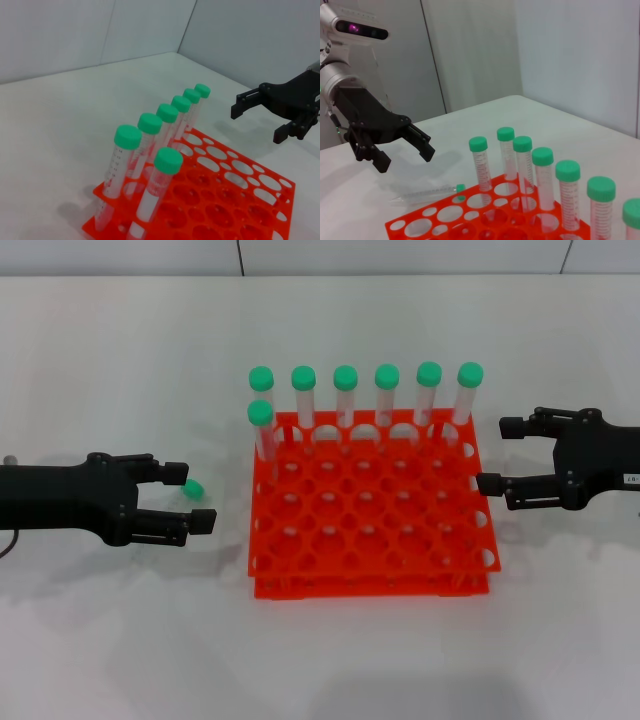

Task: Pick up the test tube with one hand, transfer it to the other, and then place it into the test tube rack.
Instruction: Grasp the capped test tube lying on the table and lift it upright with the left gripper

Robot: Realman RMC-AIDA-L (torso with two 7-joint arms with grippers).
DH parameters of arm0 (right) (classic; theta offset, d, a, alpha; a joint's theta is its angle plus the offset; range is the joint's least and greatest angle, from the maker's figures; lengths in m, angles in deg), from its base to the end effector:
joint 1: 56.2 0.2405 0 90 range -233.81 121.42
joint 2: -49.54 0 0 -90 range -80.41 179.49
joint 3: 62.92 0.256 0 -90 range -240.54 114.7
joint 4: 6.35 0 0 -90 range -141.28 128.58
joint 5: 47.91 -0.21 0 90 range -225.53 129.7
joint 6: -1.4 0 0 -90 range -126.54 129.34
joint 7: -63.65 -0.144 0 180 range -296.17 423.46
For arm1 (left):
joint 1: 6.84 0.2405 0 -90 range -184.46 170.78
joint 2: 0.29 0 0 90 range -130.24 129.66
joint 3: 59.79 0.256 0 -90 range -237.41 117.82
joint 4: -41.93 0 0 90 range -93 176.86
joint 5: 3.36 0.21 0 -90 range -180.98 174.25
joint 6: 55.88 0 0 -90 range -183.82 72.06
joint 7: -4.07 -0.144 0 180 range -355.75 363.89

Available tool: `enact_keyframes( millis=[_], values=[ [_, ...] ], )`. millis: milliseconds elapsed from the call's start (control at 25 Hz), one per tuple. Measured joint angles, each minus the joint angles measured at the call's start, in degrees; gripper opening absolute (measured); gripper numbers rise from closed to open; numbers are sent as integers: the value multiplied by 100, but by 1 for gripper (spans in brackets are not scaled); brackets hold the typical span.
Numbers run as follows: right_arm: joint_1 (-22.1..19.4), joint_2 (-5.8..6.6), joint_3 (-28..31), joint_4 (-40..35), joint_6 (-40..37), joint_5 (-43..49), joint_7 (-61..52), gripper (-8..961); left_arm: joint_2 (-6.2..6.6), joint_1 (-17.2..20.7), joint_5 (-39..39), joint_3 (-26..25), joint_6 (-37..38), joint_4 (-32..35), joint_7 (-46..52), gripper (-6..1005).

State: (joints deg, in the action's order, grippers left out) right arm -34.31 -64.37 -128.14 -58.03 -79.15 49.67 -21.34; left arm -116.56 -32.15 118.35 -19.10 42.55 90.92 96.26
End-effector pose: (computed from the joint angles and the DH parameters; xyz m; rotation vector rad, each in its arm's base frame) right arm 0.2514 0.3326 0.0210 -2.7356 0.4616 0.5586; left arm -0.2852 0.3039 0.0400 -2.8086 -0.8203 -0.4918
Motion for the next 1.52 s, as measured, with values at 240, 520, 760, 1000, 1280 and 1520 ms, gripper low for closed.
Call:
enact_keyframes(
  millis=[240,520,760,1000,1280,1520],
  values=[
    [0,-2,0,-1,8,-4,0,857,0,0,0,0,0,4,7,885],
    [0,-17,0,-5,21,-9,6,857,-4,0,0,0,-14,6,11,883],
    [0,-74,40,-9,40,-19,81,857,35,-22,49,0,-17,33,83,882],
    [12,-102,51,-19,41,-31,84,856,309,-188,665,30,12,362,873,881],
    [62,-123,53,-19,35,-46,73,856,534,-639,2037,13,177,595,1727,879],
    [70,-127,53,-18,3,-107,67,856,534,-979,2866,39,337,579,1970,879]
  ],
)
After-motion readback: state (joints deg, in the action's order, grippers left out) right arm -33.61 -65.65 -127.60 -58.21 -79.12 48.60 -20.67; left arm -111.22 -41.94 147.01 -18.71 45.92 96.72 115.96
